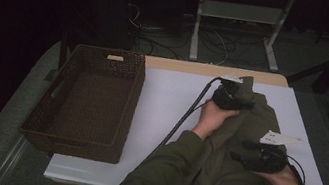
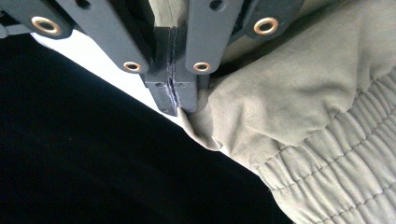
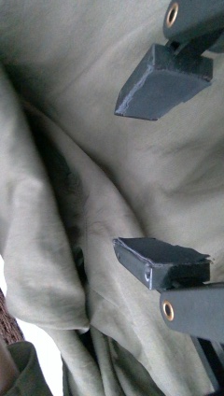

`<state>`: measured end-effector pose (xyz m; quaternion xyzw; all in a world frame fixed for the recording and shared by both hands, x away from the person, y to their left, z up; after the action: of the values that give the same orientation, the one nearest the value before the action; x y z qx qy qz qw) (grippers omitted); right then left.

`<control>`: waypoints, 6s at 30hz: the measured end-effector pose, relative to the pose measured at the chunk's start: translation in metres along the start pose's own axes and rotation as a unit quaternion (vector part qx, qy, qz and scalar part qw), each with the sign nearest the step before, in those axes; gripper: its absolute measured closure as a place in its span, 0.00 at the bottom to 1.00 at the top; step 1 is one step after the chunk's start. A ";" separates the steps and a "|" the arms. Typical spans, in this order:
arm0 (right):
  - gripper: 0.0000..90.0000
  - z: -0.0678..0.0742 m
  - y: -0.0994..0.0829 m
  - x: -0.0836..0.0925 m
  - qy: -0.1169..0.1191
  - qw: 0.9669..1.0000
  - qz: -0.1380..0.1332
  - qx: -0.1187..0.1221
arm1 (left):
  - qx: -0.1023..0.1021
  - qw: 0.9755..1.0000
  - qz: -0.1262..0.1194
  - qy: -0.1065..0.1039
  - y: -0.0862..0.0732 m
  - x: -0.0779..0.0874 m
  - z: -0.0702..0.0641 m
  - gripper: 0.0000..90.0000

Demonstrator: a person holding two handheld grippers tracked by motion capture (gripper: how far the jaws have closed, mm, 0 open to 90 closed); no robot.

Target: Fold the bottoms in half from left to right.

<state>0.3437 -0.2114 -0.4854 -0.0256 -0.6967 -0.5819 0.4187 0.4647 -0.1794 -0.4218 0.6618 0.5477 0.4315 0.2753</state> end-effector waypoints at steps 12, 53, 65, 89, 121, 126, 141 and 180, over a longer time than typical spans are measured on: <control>0.33 0.000 0.000 0.001 0.002 1.000 -0.003 0.000 | -0.001 1.000 0.014 -0.002 -0.009 -0.014 0.004 0.90; 0.29 -0.003 -0.001 -0.002 -0.011 1.000 0.005 -0.005 | -0.047 0.994 0.074 0.059 -0.053 0.078 0.005 0.00; 0.29 -0.003 -0.002 -0.002 -0.011 1.000 0.006 -0.006 | -0.052 0.992 0.090 0.071 -0.082 0.108 -0.008 0.00; 0.29 -0.005 -0.003 -0.001 -0.016 1.000 0.009 -0.010 | -0.051 0.990 0.068 0.112 -0.128 0.165 -0.040 0.00; 0.21 -0.054 0.038 0.014 -0.088 0.995 -0.001 -0.046 | -0.037 0.986 0.066 0.146 -0.166 0.190 -0.048 0.00; 0.19 -0.070 0.049 0.002 -0.097 0.993 0.012 -0.061 | -0.035 0.986 0.070 0.146 -0.167 0.189 -0.046 0.00; 0.24 -0.102 0.055 -0.036 -0.122 0.987 0.042 -0.095 | -0.037 0.986 0.068 0.148 -0.165 0.192 -0.044 0.00; 0.95 -0.103 0.039 -0.053 -0.143 0.987 0.063 -0.049 | -0.035 0.986 0.074 0.148 -0.167 0.192 -0.043 0.00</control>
<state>0.4554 -0.2609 -0.4896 -0.1725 -0.7172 -0.5780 0.3490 0.3505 0.0421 -0.4896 0.6193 0.5168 0.5625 0.1816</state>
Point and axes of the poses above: each handheld gripper's, and its own axes: x roughly backward along the jaws, y roughly out of its top, z roughly to its left, the point moved 9 cm from there along -x, roughly forward along the jaws, and after that the axes turned 14 degrees about -y, right-handed, at the moved point
